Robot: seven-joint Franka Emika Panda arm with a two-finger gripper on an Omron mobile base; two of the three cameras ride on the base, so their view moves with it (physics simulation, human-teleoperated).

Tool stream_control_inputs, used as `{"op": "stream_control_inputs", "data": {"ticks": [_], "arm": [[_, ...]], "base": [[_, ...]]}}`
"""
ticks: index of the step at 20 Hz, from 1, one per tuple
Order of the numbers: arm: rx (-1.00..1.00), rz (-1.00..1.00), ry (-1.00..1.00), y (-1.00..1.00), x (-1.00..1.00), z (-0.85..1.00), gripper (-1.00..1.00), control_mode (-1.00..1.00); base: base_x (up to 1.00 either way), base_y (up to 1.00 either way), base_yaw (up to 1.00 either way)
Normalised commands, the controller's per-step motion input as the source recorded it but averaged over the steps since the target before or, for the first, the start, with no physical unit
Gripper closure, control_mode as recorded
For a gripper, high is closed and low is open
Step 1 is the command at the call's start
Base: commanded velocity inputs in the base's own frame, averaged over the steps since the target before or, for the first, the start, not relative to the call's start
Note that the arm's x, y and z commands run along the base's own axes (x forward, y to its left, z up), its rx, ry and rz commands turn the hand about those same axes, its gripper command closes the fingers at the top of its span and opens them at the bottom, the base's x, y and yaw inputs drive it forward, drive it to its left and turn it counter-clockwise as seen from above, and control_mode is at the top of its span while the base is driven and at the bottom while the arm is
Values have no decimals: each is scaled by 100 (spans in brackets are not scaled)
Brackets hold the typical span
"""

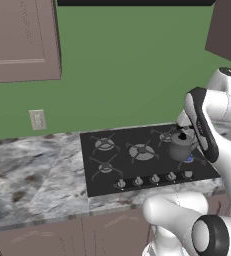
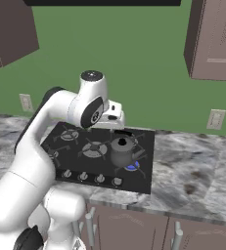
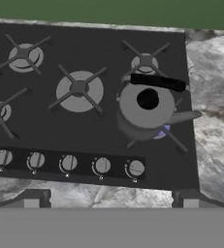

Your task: The kettle is done boiling. Turn off the stove, then wait for 300 timesteps before moving the kettle to the dining table.

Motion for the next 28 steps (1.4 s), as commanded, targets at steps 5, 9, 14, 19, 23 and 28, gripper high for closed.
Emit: {"op": "stream_control_inputs", "data": {"ticks": [5, 9, 14, 19, 23, 28], "arm": [[-5, 4, 0, -30, -14, -28, -100, -100], [-6, 4, 0, -23, -10, -33, -100, -100], [-7, 5, -2, -12, -8, -32, -100, -100], [-4, 8, 0, -15, -4, -33, -100, -100], [-1, 18, -1, -8, -8, -34, -100, -100], [0, 20, 0, -1, -2, -30, -100, -100]], "base": [[0, 0, 0], [0, 0, 0], [0, 0, 0], [0, 0, 0], [0, 0, 0], [0, 0, 0]]}}
